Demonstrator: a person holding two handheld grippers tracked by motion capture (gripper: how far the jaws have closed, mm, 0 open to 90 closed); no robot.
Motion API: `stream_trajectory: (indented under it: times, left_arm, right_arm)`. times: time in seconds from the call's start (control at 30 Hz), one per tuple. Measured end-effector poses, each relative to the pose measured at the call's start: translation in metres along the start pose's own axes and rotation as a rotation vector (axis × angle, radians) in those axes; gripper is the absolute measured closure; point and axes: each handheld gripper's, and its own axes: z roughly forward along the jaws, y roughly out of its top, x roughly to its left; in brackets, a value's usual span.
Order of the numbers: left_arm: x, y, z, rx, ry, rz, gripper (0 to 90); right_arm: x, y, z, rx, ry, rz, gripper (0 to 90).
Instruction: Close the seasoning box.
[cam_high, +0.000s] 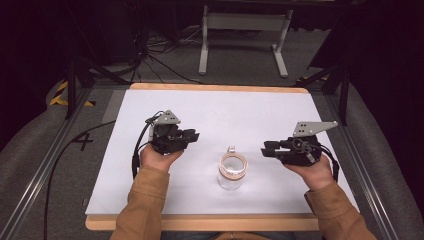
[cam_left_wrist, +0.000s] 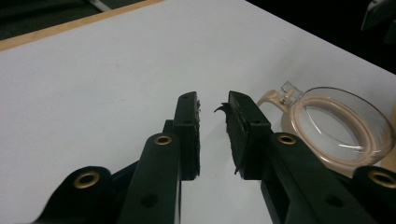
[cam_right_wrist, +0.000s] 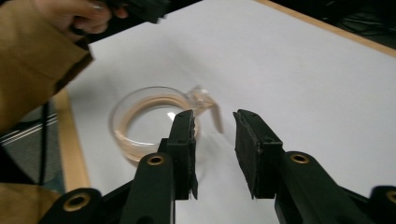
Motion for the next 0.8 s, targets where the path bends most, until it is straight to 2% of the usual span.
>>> stream_trajectory:
  times: [0.07,0.23,0.27,0.3,0.4,0.47,0.53,0.6,0.67,0.7,0.8]
  left_arm:
    - [0.003,-0.001,-0.001,0.005,0.011,-0.003,73.6]
    - [0.011,-0.006,0.002,0.032,0.041,-0.009,72.9]
    - [0.012,-0.008,0.003,0.042,0.049,-0.029,72.8]
    - [0.014,-0.009,0.003,0.046,0.054,-0.022,72.7]
    - [0.020,-0.014,0.006,0.059,0.056,-0.050,72.3]
    - [0.026,-0.017,0.007,0.066,0.062,-0.053,71.9]
    - [0.030,-0.021,0.008,0.076,0.065,-0.073,71.6]
    - [0.033,-0.022,0.009,0.087,0.073,-0.064,71.4]
    - [0.036,-0.025,0.010,0.108,0.083,-0.086,70.9]
    - [0.038,-0.027,0.012,0.101,0.085,-0.090,70.9]
    - [0.043,-0.032,0.016,0.120,0.092,-0.099,70.2]
  right_arm:
    - [-0.010,-0.004,-0.005,0.001,-0.052,0.017,66.1]
    - [-0.035,-0.016,-0.013,0.011,-0.147,0.063,64.3]
    - [-0.038,-0.018,-0.014,0.012,-0.158,0.069,64.4]
    - [-0.044,-0.021,-0.015,0.018,-0.173,0.078,64.3]
    - [-0.057,-0.031,-0.014,0.035,-0.205,0.109,64.3]
    - [-0.066,-0.039,-0.012,0.060,-0.233,0.134,64.1]
    - [-0.074,-0.045,-0.010,0.077,-0.246,0.147,63.7]
    - [-0.078,-0.049,-0.009,0.092,-0.256,0.161,63.2]
    - [-0.090,-0.061,-0.004,0.123,-0.273,0.191,62.5]
    - [-0.090,-0.061,-0.004,0.123,-0.273,0.191,62.5]
    - [-0.100,-0.073,0.002,0.147,-0.283,0.211,62.6]
